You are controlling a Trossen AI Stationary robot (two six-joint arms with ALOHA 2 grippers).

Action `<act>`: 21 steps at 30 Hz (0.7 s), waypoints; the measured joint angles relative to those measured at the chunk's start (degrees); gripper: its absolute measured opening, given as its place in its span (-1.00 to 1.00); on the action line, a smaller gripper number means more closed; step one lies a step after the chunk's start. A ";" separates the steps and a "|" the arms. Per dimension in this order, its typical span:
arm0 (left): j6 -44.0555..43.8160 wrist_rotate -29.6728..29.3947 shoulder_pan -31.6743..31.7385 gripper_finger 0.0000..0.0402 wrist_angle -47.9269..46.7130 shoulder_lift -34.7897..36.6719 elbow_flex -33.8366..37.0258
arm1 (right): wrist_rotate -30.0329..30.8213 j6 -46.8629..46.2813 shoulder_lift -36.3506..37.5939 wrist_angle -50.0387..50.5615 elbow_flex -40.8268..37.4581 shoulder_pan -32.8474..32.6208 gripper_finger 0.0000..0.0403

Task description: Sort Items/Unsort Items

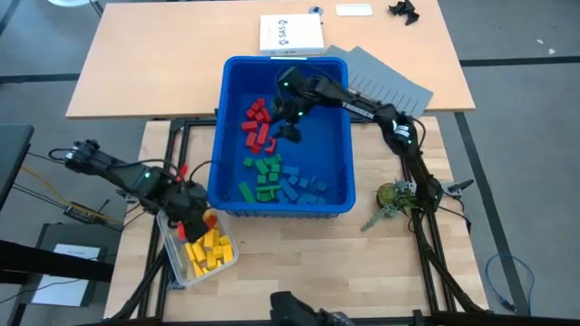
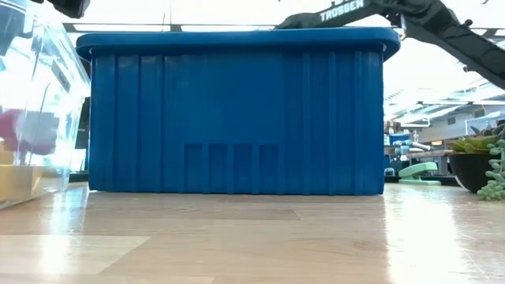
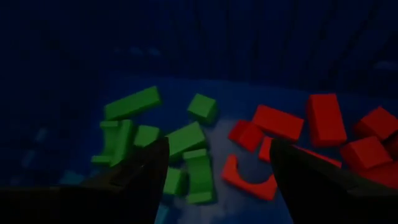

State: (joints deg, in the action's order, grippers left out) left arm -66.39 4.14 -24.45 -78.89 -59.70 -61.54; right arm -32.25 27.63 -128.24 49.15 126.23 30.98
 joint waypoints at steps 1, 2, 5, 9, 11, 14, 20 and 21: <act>-0.13 -0.04 0.00 -0.11 -0.12 0.04 0.08 | 0.28 0.09 -0.85 -1.17 -0.02 0.00 0.38; -0.25 -0.24 0.00 -0.11 -0.07 0.07 0.10 | 1.00 0.93 -1.68 -2.11 -0.02 -0.02 0.38; -1.34 -1.11 0.02 -0.09 0.03 0.07 0.15 | 2.77 7.48 -3.59 -2.75 -0.02 -0.40 0.37; -1.42 -1.73 0.04 -0.05 0.05 0.11 -1.07 | 10.13 22.77 -5.68 -3.45 -0.02 -1.84 0.36; -1.44 -2.03 0.04 -0.04 0.09 0.11 -3.08 | 15.30 27.88 -6.11 -3.59 -0.05 -2.57 0.34; -1.50 -6.85 0.04 -0.04 0.16 0.13 -7.82 | 19.64 25.24 -5.43 -5.22 -0.04 -3.39 0.30; 2.91 -25.28 0.07 -0.04 1.43 0.09 -19.15 | 15.64 18.19 2.10 0.26 -0.02 -3.03 0.23; 5.30 -29.33 0.07 -0.04 2.98 -0.01 -20.45 | 15.28 17.66 3.82 1.71 -0.02 -2.94 0.22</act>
State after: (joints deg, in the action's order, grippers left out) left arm -61.09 -25.19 -24.38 -75.91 -59.71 -81.99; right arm -16.98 45.29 -124.42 50.86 126.21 28.04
